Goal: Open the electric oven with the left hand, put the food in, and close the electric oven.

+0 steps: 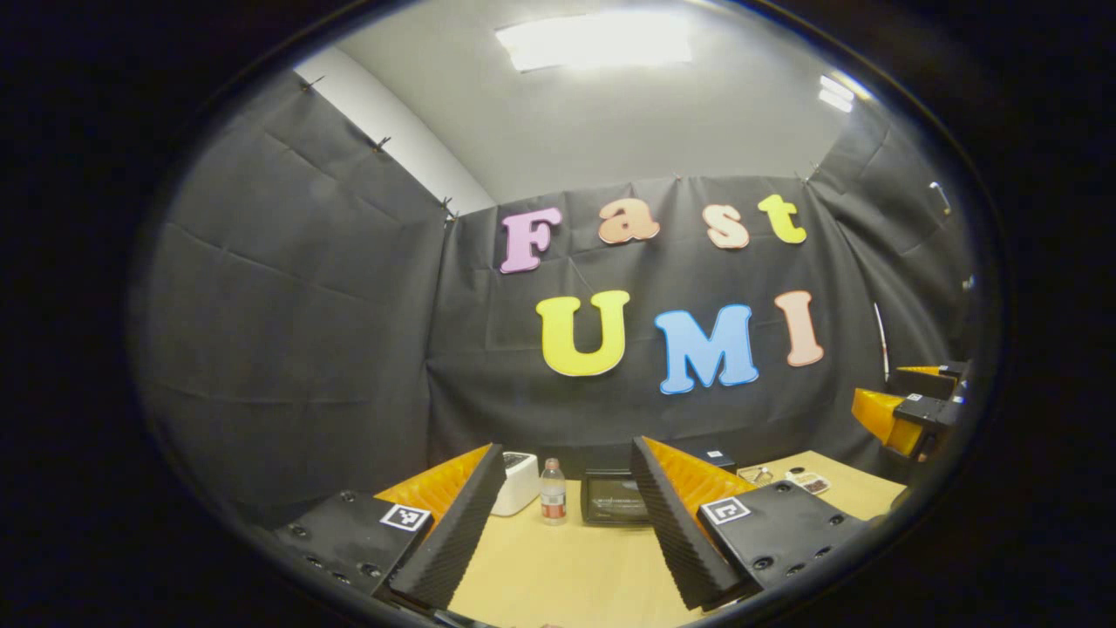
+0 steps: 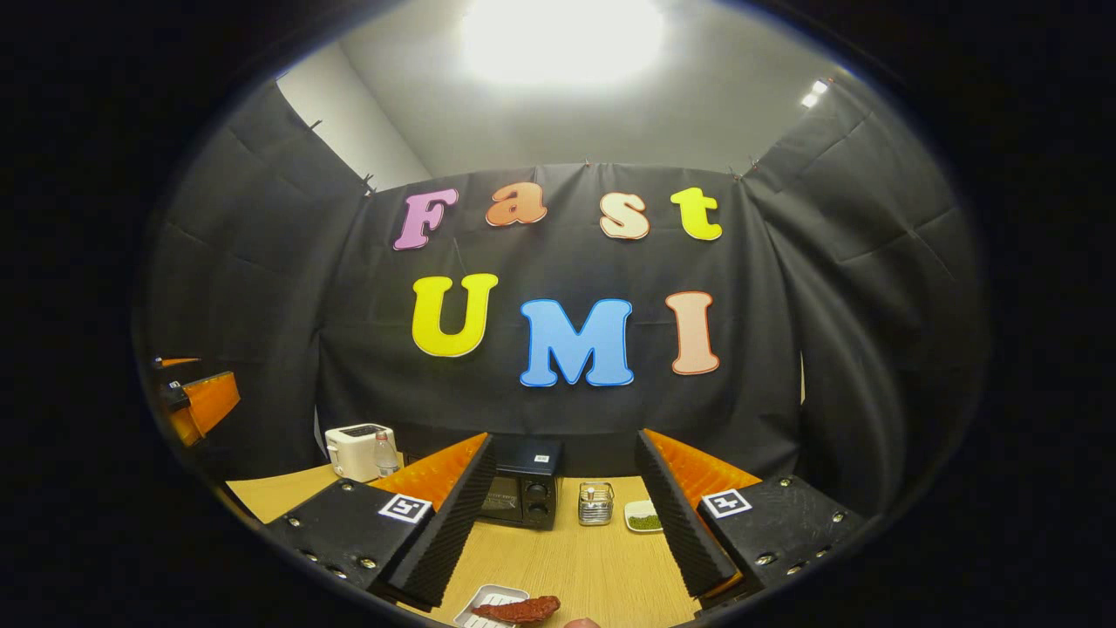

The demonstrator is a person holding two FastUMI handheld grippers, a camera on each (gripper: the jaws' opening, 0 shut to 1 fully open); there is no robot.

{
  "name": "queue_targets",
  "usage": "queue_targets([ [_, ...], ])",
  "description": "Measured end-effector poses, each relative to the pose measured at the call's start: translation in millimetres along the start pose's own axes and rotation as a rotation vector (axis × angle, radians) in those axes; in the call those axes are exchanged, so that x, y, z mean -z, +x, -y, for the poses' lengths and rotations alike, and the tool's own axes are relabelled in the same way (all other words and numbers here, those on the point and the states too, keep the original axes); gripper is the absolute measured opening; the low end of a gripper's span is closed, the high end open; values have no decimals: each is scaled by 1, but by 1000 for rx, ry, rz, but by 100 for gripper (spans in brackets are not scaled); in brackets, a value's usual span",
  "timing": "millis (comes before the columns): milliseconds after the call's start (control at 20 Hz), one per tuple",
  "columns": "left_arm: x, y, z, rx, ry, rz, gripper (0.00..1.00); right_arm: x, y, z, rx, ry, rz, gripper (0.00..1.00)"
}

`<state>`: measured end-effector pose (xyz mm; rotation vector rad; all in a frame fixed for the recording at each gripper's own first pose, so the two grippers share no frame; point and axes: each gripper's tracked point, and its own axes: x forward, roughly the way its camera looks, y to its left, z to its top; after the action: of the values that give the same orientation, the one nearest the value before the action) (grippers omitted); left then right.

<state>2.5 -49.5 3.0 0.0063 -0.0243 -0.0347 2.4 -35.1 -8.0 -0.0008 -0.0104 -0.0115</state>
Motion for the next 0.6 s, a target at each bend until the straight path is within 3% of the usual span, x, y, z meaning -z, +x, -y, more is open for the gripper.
queue_targets([
  [350, 21, 32, 30, 10, -11, -17, 98, 4, -3, 10, -42, 26, 31, 97],
  [600, 44, 91, 63, 65, 12, -45, 100, 12, 2, 21, -30, 12, 28, 97],
])
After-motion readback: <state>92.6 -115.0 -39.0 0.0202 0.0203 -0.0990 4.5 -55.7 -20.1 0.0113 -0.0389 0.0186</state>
